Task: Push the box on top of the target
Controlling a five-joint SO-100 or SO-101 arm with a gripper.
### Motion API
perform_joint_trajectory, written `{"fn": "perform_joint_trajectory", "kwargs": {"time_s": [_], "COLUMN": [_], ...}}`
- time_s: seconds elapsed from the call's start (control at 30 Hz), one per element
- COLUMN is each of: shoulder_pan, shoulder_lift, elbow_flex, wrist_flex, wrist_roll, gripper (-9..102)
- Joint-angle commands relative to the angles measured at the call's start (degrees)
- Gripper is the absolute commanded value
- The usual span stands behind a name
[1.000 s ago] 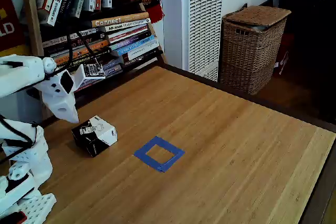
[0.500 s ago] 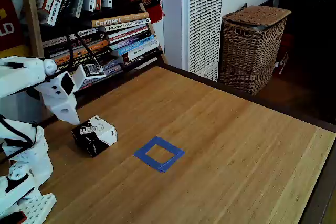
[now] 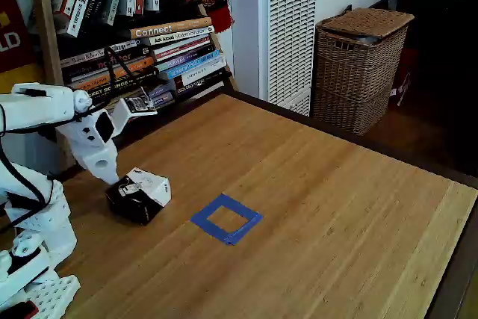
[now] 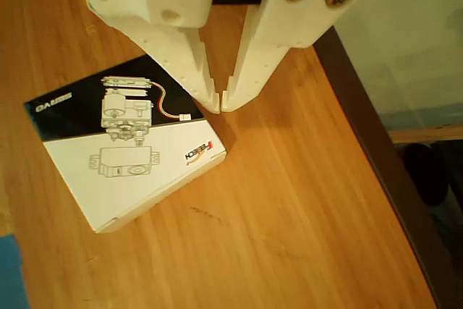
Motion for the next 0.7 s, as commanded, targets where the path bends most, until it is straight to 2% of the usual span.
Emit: {"fn": "perform_joint_trajectory", "kwargs": {"time_s": [0.0, 0.67], "shoulder_pan": [1.49, 13.36], "shoulder_lift": [0.09, 2.90], "elbow_flex": [-0.97, -0.88], "wrist_flex": [1.14, 6.59], "wrist_roll": [-1.85, -13.71], "gripper": [0, 0]}}
